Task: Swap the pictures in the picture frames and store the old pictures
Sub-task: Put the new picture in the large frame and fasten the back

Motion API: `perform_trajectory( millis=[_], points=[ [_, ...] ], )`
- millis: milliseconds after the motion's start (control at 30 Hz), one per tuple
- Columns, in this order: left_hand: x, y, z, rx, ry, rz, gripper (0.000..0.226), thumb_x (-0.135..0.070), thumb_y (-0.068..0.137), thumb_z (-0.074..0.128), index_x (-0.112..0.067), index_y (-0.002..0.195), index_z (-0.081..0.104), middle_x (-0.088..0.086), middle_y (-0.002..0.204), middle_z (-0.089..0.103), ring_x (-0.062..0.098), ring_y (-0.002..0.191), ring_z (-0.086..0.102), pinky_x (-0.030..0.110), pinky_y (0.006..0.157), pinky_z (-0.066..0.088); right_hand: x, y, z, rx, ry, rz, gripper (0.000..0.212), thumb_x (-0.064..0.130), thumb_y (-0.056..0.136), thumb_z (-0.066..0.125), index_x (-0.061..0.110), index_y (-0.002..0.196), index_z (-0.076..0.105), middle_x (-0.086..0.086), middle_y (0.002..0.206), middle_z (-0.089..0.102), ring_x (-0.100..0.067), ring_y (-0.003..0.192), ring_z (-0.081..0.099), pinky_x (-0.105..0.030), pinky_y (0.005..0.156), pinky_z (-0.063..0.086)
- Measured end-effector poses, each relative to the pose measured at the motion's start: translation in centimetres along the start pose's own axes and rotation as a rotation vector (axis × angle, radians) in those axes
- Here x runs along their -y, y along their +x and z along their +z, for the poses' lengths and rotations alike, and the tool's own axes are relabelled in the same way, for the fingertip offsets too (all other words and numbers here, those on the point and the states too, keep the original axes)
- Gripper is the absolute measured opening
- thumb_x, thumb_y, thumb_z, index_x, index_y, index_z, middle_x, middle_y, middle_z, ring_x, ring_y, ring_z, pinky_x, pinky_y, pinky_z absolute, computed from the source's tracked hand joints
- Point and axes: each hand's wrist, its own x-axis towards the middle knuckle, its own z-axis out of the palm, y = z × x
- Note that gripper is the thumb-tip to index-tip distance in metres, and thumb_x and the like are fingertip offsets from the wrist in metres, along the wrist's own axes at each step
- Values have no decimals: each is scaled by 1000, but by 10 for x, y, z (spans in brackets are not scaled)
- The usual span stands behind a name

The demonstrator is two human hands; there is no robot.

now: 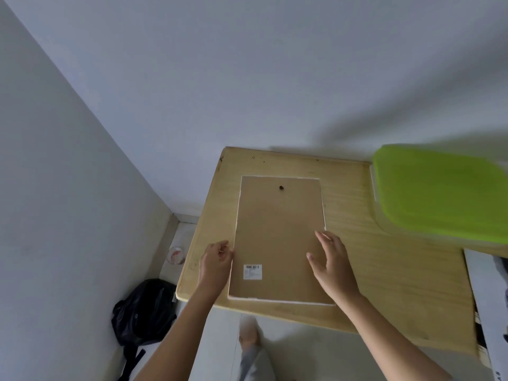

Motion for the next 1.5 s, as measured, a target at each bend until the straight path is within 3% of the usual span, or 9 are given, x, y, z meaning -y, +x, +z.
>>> perform_trajectory(
  millis=[133, 233, 300, 400, 500, 767, 1033, 1267, 1500],
  points=[
    [-24, 48, 6, 67, 0, 65, 41, -19, 92, 54, -4, 130, 50, 10, 121, 53, 23, 112, 53, 31, 94, 41, 9, 49, 10, 4, -40, 82, 55, 20, 90, 56, 8, 140, 36, -5, 145, 32, -19, 134, 31, -25, 109, 26],
    [-37, 78, 13, 126, 20, 113, 53, -30, 92, 53, -5, 138, 40, 7, 134, 45, 22, 125, 44, 38, 105, 37, 9, 83, 10, -1, -67, 171, 58, 24, 94, 49, 7, 144, 25, -4, 152, 22, -17, 140, 20, -22, 111, 14],
    [-44, 92, 18, 161, 51, 159, 61, -39, 90, 54, -9, 140, 37, 6, 138, 42, 23, 129, 39, 41, 107, 34, 8, 92, 14, 49, -154, 131, 60, 28, 96, 45, 7, 145, 20, -5, 155, 16, -16, 143, 13, -21, 112, 8],
    [-51, 103, 24, 179, 46, 147, 74, -38, 84, 63, -12, 144, 28, 2, 142, 34, 19, 132, 32, 33, 109, 29, 9, 93, 27, 104, -263, 85, 65, 40, 97, 32, 4, 146, 10, -6, 157, 2, -15, 144, -4, -24, 114, -2],
    [-48, 105, 29, 144, 44, 171, 81, -34, 79, 71, -14, 145, 28, -1, 140, 34, 16, 130, 32, 26, 103, 26, 10, 91, 39, 94, -348, 92, 82, 59, 86, 11, 3, 146, 6, -8, 155, -5, -15, 141, -12, -29, 115, -7],
    [-44, 104, 35, 91, 22, 175, 80, -33, 78, 72, -18, 144, 30, -4, 141, 35, 14, 129, 34, 24, 100, 28, 14, 91, 48, 81, -505, 128, 80, 56, 92, 6, -6, 141, 22, -22, 151, 17, -28, 142, 11, -34, 115, 2],
    [-42, 105, 35, 93, 18, 174, 79, -34, 79, 71, -18, 144, 30, -6, 140, 34, 12, 130, 34, 29, 106, 31, 14, 97, 50, 50, -492, 99, 74, 48, 91, 24, -7, 140, 25, -24, 151, 19, -30, 142, 11, -35, 115, 3],
    [-41, 103, 36, 69, 32, 169, 78, -33, 79, 71, -20, 144, 30, -7, 141, 34, 11, 129, 34, 24, 100, 28, 20, 100, 54, 37, -465, 102, 74, 49, 90, 27, -8, 138, 30, -26, 148, 25, -34, 141, 16, -41, 116, 14],
    [-41, 103, 37, 74, 18, 160, 76, -32, 79, 70, -19, 143, 31, -6, 139, 35, 12, 129, 35, 24, 98, 29, 19, 101, 55, 29, -442, 76, 74, 48, 90, 30, -8, 138, 29, -27, 148, 24, -35, 141, 15, -40, 114, 12]
  ],
)
